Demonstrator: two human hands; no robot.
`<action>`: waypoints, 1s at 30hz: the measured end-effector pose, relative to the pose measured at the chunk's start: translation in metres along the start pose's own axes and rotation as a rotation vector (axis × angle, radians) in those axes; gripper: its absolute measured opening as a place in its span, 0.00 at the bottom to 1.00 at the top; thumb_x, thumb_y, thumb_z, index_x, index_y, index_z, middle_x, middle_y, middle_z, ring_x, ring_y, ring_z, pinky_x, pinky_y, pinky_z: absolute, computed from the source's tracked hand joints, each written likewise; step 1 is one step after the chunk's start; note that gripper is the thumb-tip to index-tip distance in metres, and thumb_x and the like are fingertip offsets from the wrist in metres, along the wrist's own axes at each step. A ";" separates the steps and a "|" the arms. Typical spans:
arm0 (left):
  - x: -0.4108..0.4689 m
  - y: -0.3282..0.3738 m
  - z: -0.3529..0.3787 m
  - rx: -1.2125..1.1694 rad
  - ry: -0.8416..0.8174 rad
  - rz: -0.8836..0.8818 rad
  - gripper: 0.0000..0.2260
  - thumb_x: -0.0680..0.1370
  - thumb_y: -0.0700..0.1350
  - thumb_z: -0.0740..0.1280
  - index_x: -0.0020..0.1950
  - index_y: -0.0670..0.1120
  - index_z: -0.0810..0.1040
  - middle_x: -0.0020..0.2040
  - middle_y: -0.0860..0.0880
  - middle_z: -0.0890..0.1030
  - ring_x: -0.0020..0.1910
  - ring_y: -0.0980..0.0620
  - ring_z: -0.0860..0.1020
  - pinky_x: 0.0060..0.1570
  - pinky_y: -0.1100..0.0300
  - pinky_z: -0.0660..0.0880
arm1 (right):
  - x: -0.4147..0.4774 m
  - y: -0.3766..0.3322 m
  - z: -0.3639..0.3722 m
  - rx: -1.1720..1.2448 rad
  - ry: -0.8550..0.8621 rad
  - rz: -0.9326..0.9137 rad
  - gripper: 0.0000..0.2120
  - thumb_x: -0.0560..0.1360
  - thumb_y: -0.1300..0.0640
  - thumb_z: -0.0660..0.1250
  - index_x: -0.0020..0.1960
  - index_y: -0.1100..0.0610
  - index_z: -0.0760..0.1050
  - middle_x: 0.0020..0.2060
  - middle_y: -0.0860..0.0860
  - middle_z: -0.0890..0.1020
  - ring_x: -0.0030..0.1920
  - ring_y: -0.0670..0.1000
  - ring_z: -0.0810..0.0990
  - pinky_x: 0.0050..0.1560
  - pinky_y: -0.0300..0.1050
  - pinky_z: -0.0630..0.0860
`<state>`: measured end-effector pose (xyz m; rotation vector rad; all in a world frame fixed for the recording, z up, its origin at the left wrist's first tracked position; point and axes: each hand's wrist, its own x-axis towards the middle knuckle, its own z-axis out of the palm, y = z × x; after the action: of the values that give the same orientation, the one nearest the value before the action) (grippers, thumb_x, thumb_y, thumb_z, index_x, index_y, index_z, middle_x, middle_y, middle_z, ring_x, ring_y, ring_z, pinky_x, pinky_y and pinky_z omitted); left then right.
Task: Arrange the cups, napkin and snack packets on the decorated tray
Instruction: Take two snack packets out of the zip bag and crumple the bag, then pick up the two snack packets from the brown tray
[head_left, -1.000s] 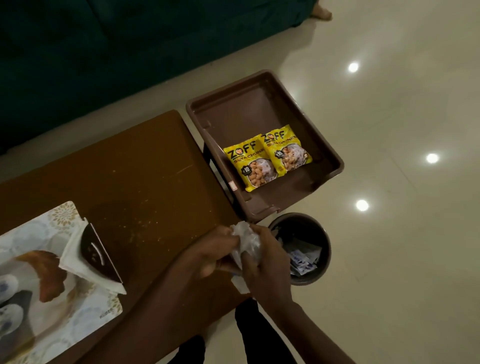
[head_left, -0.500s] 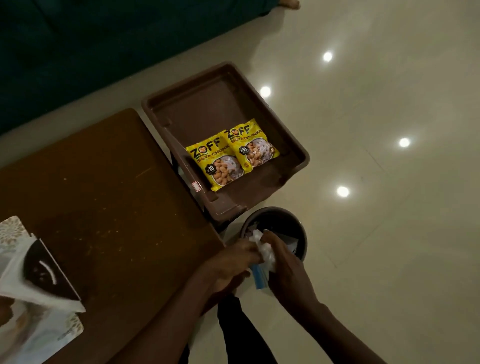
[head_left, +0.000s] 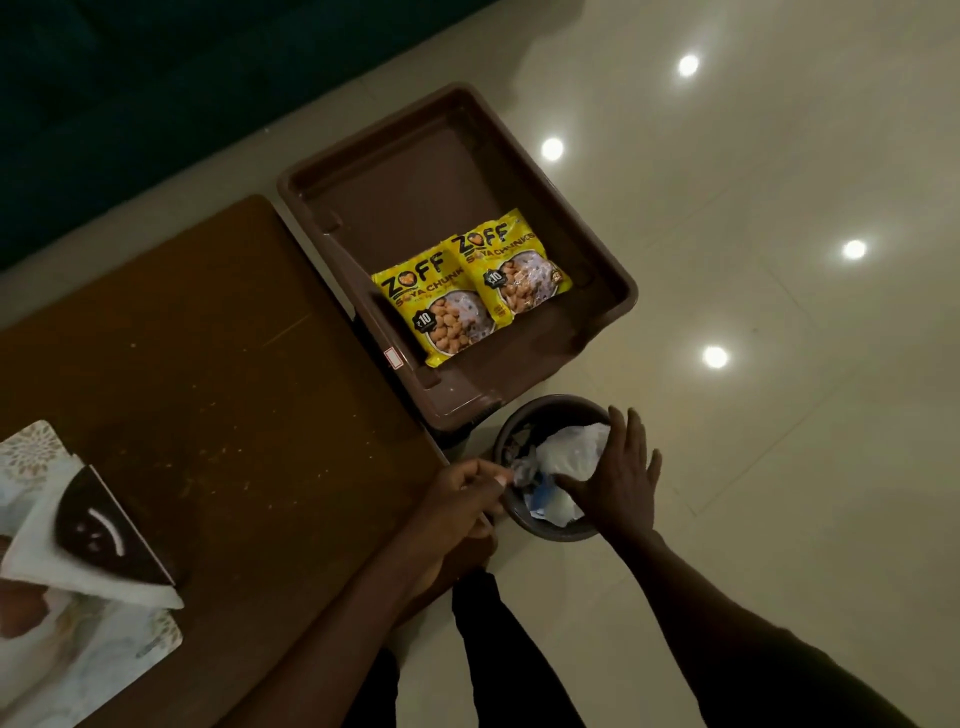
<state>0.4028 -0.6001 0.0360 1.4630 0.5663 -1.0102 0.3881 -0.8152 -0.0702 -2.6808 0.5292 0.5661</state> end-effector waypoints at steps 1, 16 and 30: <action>-0.001 -0.001 -0.001 -0.008 -0.002 0.001 0.08 0.81 0.45 0.62 0.56 0.46 0.79 0.58 0.41 0.81 0.51 0.50 0.78 0.47 0.57 0.74 | 0.000 0.001 0.001 0.038 0.010 -0.016 0.46 0.66 0.43 0.75 0.74 0.56 0.56 0.74 0.55 0.60 0.75 0.58 0.60 0.73 0.57 0.60; 0.025 0.072 -0.029 -0.282 0.188 0.232 0.09 0.78 0.39 0.66 0.58 0.41 0.77 0.51 0.44 0.80 0.48 0.48 0.79 0.44 0.57 0.77 | 0.063 -0.086 -0.103 0.409 0.429 -0.458 0.12 0.71 0.66 0.65 0.53 0.55 0.74 0.50 0.49 0.80 0.40 0.48 0.77 0.37 0.40 0.76; 0.106 0.134 -0.034 -0.266 0.748 0.143 0.26 0.71 0.47 0.74 0.65 0.45 0.68 0.68 0.40 0.69 0.64 0.40 0.72 0.61 0.45 0.74 | 0.180 -0.167 -0.124 0.260 -0.201 -0.180 0.24 0.71 0.45 0.72 0.58 0.60 0.74 0.51 0.56 0.81 0.52 0.55 0.80 0.41 0.40 0.69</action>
<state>0.5755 -0.6125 0.0164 1.5899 1.0640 -0.2304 0.6507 -0.7717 -0.0009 -2.3628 0.2796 0.6568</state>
